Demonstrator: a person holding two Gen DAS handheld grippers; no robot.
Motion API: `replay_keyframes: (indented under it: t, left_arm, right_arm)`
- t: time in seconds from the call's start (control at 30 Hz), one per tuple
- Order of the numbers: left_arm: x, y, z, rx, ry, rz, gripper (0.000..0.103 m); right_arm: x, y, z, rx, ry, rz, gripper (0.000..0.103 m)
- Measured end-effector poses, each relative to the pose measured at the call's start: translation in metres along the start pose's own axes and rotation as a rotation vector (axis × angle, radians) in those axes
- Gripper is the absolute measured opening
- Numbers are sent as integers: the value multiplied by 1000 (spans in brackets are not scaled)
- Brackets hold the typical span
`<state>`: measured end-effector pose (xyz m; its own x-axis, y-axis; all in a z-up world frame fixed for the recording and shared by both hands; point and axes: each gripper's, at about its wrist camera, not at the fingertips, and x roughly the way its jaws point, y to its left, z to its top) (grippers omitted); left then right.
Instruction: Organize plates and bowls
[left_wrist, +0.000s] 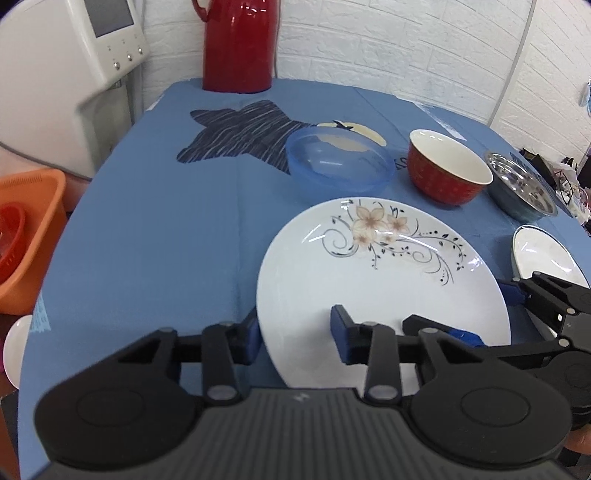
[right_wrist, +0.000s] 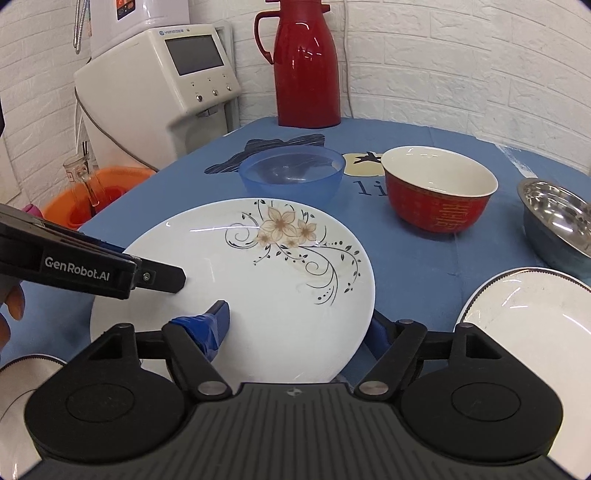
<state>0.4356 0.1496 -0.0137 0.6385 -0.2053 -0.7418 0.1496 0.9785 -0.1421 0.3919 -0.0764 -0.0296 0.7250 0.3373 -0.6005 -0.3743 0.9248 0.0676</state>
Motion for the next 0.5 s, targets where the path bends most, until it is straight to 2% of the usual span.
replay_keyframes:
  t: [0.03,0.07,0.2,0.5]
  left_arm:
    - [0,1,-1,-8,-2,-5,31]
    - [-2,1,-1,-20,1,-13,24]
    - [-11,-4,-1,6,-29,34,20]
    - [-60,-14,2,0,-90,24,20]
  right_arm:
    - [-1,3,0,1,5,-7,61]
    - [-3,6,0,10,14,-12,61]
    - [-10,11,1,72,15,6,61]
    - [-52,26,14,55,-46,2,62]
